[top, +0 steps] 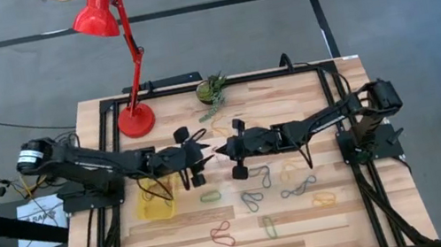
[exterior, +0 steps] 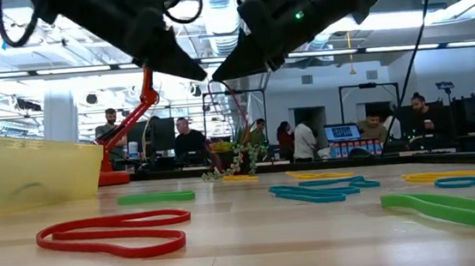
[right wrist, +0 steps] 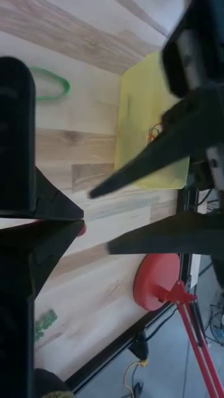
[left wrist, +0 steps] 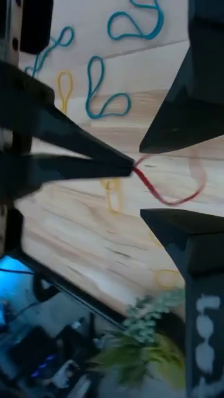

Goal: Pick and place items into bin
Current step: Put the red rubber band into the yellow bin

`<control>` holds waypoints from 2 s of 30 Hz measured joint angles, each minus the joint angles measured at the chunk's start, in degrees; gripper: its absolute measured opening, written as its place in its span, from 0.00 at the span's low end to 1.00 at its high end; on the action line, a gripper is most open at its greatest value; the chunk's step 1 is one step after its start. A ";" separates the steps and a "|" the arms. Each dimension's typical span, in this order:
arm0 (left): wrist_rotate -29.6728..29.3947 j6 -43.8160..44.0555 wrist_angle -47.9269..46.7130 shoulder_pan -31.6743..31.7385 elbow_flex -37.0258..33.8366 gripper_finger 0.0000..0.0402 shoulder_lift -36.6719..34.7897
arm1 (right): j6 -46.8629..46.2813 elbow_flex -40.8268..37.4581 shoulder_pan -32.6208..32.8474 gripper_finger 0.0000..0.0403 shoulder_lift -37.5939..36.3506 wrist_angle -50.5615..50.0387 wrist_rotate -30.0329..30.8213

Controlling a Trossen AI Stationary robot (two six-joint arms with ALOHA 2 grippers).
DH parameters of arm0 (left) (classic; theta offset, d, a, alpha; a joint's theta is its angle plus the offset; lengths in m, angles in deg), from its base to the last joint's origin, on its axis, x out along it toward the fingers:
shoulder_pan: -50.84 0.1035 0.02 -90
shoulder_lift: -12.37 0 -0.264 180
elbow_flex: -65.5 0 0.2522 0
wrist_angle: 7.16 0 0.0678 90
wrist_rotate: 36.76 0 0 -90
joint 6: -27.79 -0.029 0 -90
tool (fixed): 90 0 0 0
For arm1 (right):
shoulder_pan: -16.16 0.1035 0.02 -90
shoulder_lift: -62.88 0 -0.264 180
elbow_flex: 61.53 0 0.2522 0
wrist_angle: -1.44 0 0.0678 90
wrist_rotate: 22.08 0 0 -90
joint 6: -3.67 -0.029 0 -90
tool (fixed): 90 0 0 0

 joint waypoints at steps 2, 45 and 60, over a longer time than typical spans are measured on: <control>-0.01 -1.82 2.27 -0.04 0.00 0.36 1.22 | 0.01 0.00 0.00 0.00 0.00 0.06 -0.04; -11.59 1.60 -9.42 0.48 1.58 0.00 0.25 | -2.84 0.11 -0.24 0.22 -0.15 -7.74 0.20; 10.15 37.56 -80.78 -5.26 24.00 0.00 -5.71 | -6.71 0.07 -0.63 0.22 -0.11 -17.69 0.42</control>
